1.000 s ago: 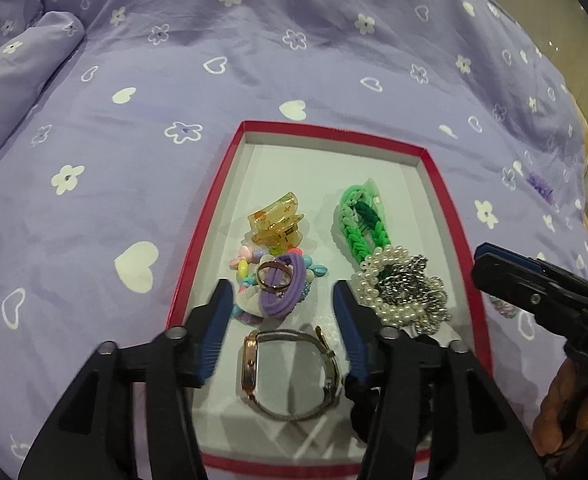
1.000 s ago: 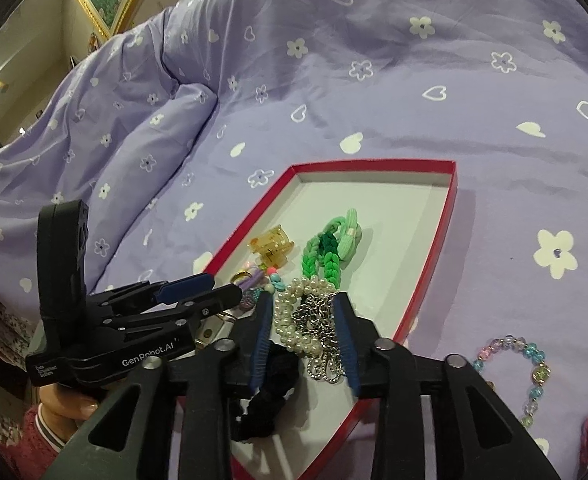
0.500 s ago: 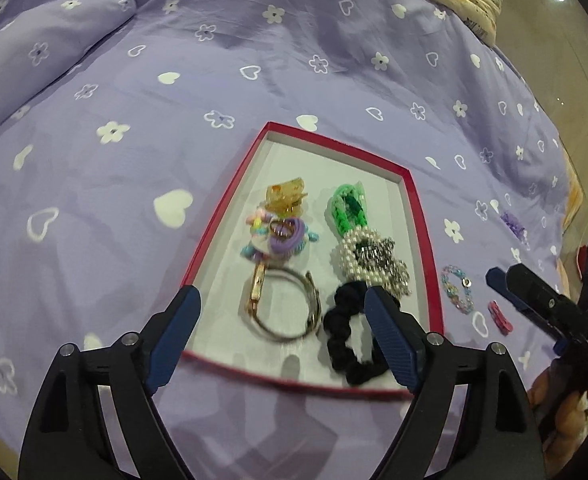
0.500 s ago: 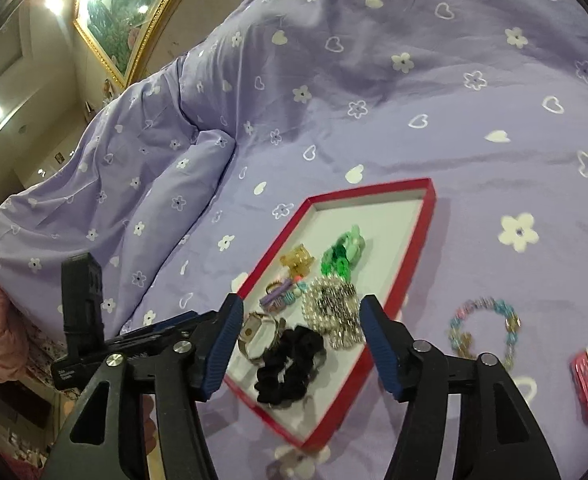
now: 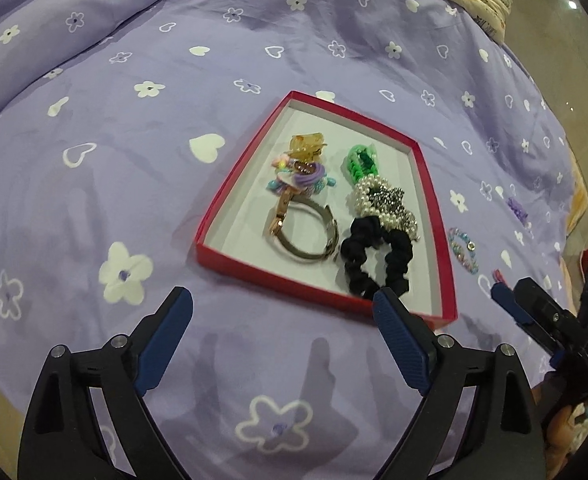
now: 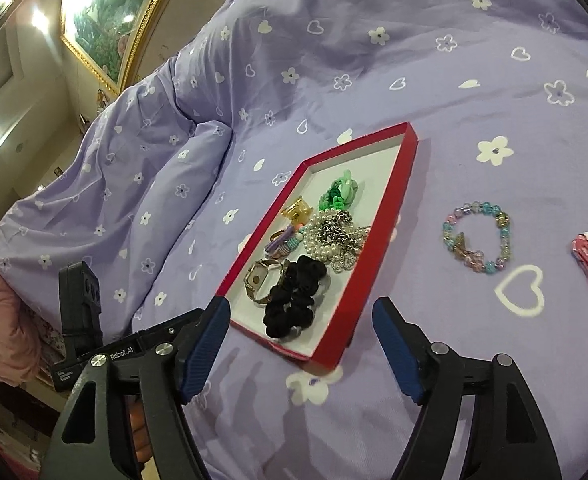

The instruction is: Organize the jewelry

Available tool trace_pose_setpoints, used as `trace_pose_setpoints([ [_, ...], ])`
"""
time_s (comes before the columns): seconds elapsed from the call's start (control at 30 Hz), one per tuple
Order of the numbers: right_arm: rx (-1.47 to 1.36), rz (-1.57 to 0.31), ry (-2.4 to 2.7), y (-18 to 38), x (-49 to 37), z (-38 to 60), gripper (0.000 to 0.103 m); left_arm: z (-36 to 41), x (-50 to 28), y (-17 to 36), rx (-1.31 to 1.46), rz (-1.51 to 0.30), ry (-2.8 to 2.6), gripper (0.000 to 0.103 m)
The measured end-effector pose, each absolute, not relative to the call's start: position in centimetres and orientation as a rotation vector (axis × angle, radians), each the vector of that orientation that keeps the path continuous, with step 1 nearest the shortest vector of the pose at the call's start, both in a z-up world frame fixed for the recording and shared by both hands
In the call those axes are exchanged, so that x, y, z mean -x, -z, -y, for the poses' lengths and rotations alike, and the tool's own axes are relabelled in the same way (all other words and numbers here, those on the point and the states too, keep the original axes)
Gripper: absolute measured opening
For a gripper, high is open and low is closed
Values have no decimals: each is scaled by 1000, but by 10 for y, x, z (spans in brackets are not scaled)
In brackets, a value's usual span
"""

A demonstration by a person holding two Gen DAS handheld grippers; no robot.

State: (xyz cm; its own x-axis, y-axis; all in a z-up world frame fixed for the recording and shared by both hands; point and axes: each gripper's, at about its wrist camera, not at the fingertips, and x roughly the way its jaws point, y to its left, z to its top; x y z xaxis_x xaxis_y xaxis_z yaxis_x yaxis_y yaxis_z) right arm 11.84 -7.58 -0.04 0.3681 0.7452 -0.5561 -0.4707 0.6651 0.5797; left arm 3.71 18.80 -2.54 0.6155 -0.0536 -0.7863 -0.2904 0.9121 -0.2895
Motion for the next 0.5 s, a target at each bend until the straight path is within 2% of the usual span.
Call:
trace_pose_setpoints([
  [0.27, -185, -813, -797, -26, -92, 69, 78, -178, -20, -2, 303, -832, -169, 93],
  [0.37, -70, -753, -798, -55, -84, 60, 78, -175, -14, -22, 239, -779, -180, 99],
  [0.4, -42, -734, -797, -63, -81, 59, 81, -174, -12, -30, 210, -755, -187, 102],
  [0.5, 23, -656, -780, -84, -71, 56, 96, -172, -10, -38, 154, -720, -213, 103],
])
